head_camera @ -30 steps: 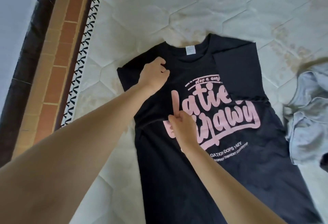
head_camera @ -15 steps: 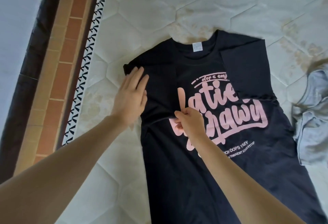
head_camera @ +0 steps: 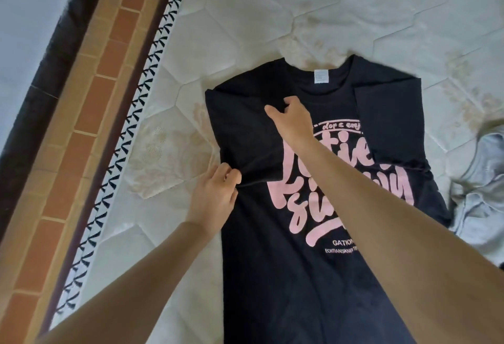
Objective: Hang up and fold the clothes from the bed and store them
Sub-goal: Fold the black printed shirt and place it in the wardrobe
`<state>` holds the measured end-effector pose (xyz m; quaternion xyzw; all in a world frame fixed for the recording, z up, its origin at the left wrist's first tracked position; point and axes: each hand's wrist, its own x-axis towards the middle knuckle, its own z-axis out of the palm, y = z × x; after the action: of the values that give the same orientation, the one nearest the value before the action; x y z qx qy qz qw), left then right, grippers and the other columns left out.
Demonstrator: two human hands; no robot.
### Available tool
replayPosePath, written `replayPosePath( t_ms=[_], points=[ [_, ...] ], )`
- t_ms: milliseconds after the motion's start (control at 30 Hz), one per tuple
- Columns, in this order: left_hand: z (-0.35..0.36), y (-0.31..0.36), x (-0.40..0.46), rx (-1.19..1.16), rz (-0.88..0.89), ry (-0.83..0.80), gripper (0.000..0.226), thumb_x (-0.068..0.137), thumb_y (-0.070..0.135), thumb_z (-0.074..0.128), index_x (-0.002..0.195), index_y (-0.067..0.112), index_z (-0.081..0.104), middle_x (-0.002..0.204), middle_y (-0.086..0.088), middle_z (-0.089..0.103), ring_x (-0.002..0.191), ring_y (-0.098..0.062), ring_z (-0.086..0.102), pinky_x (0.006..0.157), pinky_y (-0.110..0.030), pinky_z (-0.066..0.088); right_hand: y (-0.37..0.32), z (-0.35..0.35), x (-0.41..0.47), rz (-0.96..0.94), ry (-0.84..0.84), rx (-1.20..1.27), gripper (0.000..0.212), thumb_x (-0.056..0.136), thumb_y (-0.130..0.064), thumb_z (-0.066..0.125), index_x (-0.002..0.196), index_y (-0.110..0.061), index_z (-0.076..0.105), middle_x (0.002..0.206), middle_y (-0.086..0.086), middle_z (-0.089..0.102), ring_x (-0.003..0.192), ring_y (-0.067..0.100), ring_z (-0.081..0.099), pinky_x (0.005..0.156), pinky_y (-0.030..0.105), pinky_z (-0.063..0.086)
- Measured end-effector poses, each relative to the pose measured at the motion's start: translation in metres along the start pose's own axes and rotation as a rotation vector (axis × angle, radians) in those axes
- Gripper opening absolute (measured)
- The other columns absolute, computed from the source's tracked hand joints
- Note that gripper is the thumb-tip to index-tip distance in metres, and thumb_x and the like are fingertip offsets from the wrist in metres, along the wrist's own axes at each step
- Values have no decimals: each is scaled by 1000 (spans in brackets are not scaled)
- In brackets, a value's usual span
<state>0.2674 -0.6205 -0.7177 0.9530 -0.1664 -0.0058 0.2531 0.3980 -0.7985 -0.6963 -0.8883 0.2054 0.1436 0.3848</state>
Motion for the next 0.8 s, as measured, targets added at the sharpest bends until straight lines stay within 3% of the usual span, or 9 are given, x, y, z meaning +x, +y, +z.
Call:
replayPosePath(
  t_ms=[133, 233, 333, 400, 467, 567, 667, 800],
  points=[
    [-3, 4, 1, -7, -82, 30, 40, 51, -25, 67, 65, 8, 49, 62, -2, 45, 52, -13, 34, 46, -20, 25, -9, -3, 22, -2, -45, -43, 32, 94, -28, 63, 121, -11, 62, 108, 4, 64, 96, 19, 61, 77, 27, 43],
    [-3, 4, -3, 37, -105, 26, 39, 51, -22, 71, 66, 8, 52, 59, -1, 44, 50, -12, 32, 46, -19, 23, -6, -5, 24, -16, -32, -65, 23, 95, -26, 63, 112, -12, 66, 93, -1, 61, 92, 19, 61, 74, 28, 43],
    [0, 0, -9, 70, -87, 6, 28, 61, 4, 83, 71, 9, 57, 61, 0, 50, 48, -15, 42, 45, -22, 26, 0, -1, 20, -47, 1, -85, 26, 96, -26, 60, 118, -11, 64, 99, -2, 59, 97, 18, 59, 76, 27, 41],
    [0, -1, -8, 57, -32, 54, 25, 78, 34, 71, 74, 11, 62, 61, 2, 53, 51, -16, 48, 46, -21, 29, 1, 3, 14, -65, 75, -84, 30, 98, -25, 56, 125, -11, 59, 113, 3, 59, 105, 20, 58, 79, 27, 42],
    [-3, 1, -1, 1, 33, 100, 31, 87, 40, 58, 79, 11, 65, 67, 3, 56, 58, -15, 51, 47, -23, 35, 2, 6, 4, -119, 172, -109, 34, 99, -23, 54, 131, -11, 53, 125, 7, 53, 111, 22, 54, 82, 28, 43],
    [-6, -4, 29, -13, 86, 160, 20, 91, 23, 53, 91, 9, 67, 84, -2, 63, 74, -22, 59, 62, -35, 49, 7, 10, -22, -253, 244, -196, 37, 98, -18, 55, 134, -8, 51, 129, 10, 51, 114, 22, 50, 82, 22, 39],
    [-8, -24, 73, 29, -15, 194, 22, 89, 4, 53, 108, 6, 65, 106, -9, 65, 96, -31, 61, 82, -42, 51, 18, 16, -50, -335, 271, -195, 37, 95, -15, 59, 131, -5, 53, 124, 11, 53, 110, 23, 53, 84, 28, 48],
    [-24, -57, 128, 11, -190, -49, 52, 94, 1, 48, 145, 12, 43, 149, -8, 44, 138, -30, 35, 113, -47, 28, 30, 11, -77, -154, 216, -136, 34, 95, -27, 61, 125, -13, 50, 117, -2, 52, 101, 12, 53, 68, 17, 41]
  ],
)
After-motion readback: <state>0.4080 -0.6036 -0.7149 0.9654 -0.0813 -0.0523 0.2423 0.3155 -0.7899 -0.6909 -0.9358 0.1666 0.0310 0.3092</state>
